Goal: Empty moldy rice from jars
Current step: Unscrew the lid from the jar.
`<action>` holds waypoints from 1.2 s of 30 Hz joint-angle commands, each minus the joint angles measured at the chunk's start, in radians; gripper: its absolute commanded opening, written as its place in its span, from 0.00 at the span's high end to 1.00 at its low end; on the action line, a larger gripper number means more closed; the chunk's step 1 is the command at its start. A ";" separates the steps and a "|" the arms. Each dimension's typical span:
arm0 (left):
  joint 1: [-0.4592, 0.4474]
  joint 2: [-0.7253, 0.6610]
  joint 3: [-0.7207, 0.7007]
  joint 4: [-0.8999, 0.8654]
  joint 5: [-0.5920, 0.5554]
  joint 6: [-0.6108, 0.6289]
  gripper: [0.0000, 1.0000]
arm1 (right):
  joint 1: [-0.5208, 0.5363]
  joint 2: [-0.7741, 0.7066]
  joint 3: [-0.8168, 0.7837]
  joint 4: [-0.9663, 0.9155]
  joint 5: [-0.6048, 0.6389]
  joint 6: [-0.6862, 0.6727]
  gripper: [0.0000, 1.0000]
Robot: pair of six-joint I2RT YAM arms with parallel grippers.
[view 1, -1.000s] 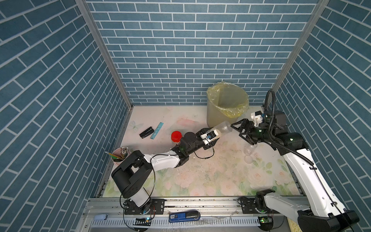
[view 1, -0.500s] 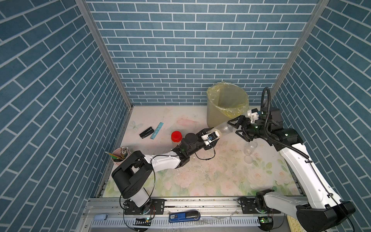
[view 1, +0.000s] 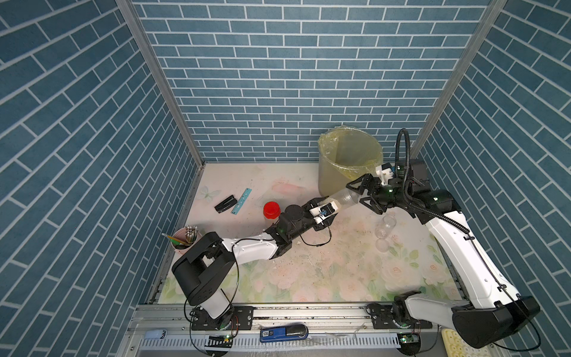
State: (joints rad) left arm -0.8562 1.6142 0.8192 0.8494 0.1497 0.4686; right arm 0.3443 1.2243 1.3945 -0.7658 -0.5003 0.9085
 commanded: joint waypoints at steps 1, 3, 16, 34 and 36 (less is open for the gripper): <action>-0.004 -0.024 -0.007 0.045 0.001 0.005 0.79 | 0.013 0.005 0.027 -0.018 -0.012 -0.033 0.08; -0.004 -0.023 -0.008 0.046 0.001 0.005 0.79 | 0.018 0.009 0.027 -0.015 -0.017 -0.036 0.08; -0.004 -0.025 -0.009 0.043 0.000 0.004 0.79 | 0.028 0.026 0.027 -0.027 -0.014 -0.071 0.13; -0.004 -0.022 -0.009 0.036 -0.002 0.007 0.79 | 0.027 0.037 0.027 -0.029 -0.038 -0.110 0.28; -0.004 -0.024 -0.009 0.033 -0.001 0.006 0.79 | 0.027 0.038 0.028 -0.037 -0.035 -0.121 0.33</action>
State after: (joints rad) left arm -0.8562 1.6142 0.8192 0.8433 0.1501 0.4698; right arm 0.3664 1.2598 1.3964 -0.7849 -0.5278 0.8230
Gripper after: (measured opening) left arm 0.645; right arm 0.683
